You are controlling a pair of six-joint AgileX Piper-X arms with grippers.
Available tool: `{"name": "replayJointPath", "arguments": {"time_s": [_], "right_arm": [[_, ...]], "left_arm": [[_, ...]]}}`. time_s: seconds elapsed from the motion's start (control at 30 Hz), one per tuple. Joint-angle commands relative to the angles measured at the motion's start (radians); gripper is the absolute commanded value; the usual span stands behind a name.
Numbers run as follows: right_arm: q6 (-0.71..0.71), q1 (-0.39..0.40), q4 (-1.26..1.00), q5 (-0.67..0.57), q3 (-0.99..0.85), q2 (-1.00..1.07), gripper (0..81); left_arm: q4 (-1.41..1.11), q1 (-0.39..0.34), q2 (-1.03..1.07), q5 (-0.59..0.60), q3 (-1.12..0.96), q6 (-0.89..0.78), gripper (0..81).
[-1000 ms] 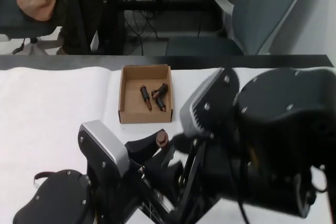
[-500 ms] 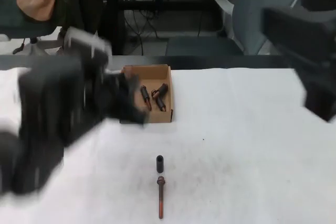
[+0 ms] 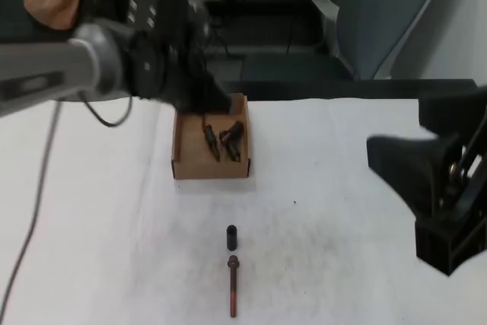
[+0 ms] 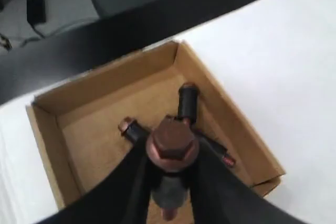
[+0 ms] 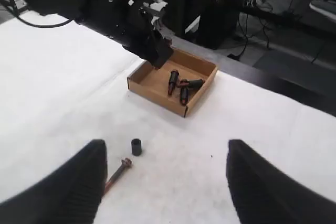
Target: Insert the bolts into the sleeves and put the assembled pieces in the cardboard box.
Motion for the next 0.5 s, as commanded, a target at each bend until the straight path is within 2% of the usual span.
{"name": "replayJointPath", "arguments": {"time_s": [0.0, 0.03, 0.1, 0.13, 0.17, 0.2, 0.47], "right_arm": [[0.035, -0.004, 0.038, -0.017, -0.003, -0.003, 61.2], [0.041, -0.004, 0.046, -0.023, -0.003, -0.003, 61.2], [0.051, -0.004, 0.052, -0.037, -0.003, -0.003, 61.2], [0.051, -0.004, 0.052, -0.043, -0.003, -0.003, 61.2], [0.051, -0.004, 0.052, -0.049, -0.003, -0.003, 61.2], [0.051, -0.004, 0.052, -0.061, -0.003, -0.003, 61.2], [0.059, -0.004, 0.052, -0.062, -0.003, -0.003, 61.2]], "left_arm": [[0.033, -0.001, 0.063, 0.001, -0.036, 0.008, 5.2], [0.033, -0.001, 0.071, 0.033, -0.036, 0.008, 13.4], [0.033, -0.001, 0.082, 0.118, -0.036, 0.008, 36.3], [0.033, -0.001, 0.082, 0.132, -0.036, 0.008, 47.5], [0.025, -0.001, 0.082, 0.133, -0.036, 0.008, 62.3], [0.020, -0.001, 0.082, 0.133, -0.036, 0.008, 70.0], [0.169, 0.013, -0.070, 0.161, -0.036, -0.022, 70.0]]}}
